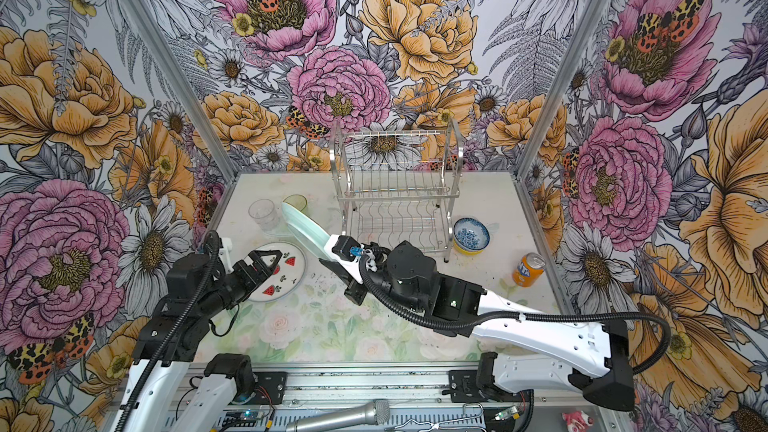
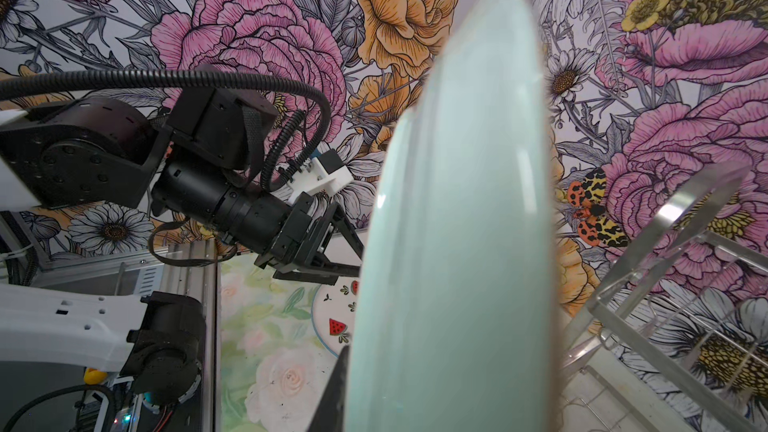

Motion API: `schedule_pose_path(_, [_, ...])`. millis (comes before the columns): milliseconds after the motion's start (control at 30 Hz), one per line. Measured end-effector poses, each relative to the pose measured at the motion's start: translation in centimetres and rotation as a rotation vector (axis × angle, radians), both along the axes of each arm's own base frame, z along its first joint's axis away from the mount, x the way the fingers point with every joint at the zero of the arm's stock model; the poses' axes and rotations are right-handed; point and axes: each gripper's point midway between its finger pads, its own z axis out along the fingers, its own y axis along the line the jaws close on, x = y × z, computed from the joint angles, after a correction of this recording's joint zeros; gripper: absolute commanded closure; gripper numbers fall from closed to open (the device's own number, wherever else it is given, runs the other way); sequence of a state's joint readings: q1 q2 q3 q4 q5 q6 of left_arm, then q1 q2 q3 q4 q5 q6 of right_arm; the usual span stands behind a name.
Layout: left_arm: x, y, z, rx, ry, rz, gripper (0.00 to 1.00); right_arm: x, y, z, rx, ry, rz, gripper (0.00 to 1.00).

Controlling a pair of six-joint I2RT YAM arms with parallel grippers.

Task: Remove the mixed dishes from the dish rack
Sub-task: 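Carry the mint-green plate toward the robot, tilting it down toward the table, then move the mint-green plate over the watermelon-print plate stack near the left gripper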

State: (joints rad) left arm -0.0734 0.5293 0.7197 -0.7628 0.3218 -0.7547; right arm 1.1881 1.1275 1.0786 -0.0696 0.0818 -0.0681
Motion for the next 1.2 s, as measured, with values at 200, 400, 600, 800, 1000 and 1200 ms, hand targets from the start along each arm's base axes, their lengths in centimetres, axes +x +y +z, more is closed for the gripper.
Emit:
schedule_pose_path(200, [-0.1, -0.2, 0.1, -0.023, 0.004, -0.004, 0.01, 1.5, 1.3, -3.1, -0.076, 0.022, -0.049, 1.00])
schedule_pose_path(400, [-0.2, -0.4, 0.2, -0.076, 0.027, 0.014, 0.01, 2.8, 2.9, -7.4, -0.176, 0.047, -0.101, 1.00])
schedule_pose_path(600, [-0.1, -0.1, 0.4, -0.144, 0.052, 0.056, 0.01, 3.7, 3.7, -10.4, -0.243, 0.067, -0.141, 1.00])
schedule_pose_path(800, [0.0, 0.3, 2.3, -0.187, 0.027, 0.090, 0.01, 4.4, 4.5, -11.8, -0.249, 0.083, -0.183, 1.00])
schedule_pose_path(1000, [0.5, 0.0, 2.6, -0.239, 0.053, 0.099, 0.01, 4.5, 5.1, -13.4, -0.278, 0.090, -0.203, 1.00])
schedule_pose_path(1200, [1.0, -0.2, 2.4, -0.265, 0.071, 0.103, 0.01, 4.5, 5.4, -14.5, -0.305, 0.088, -0.213, 1.00])
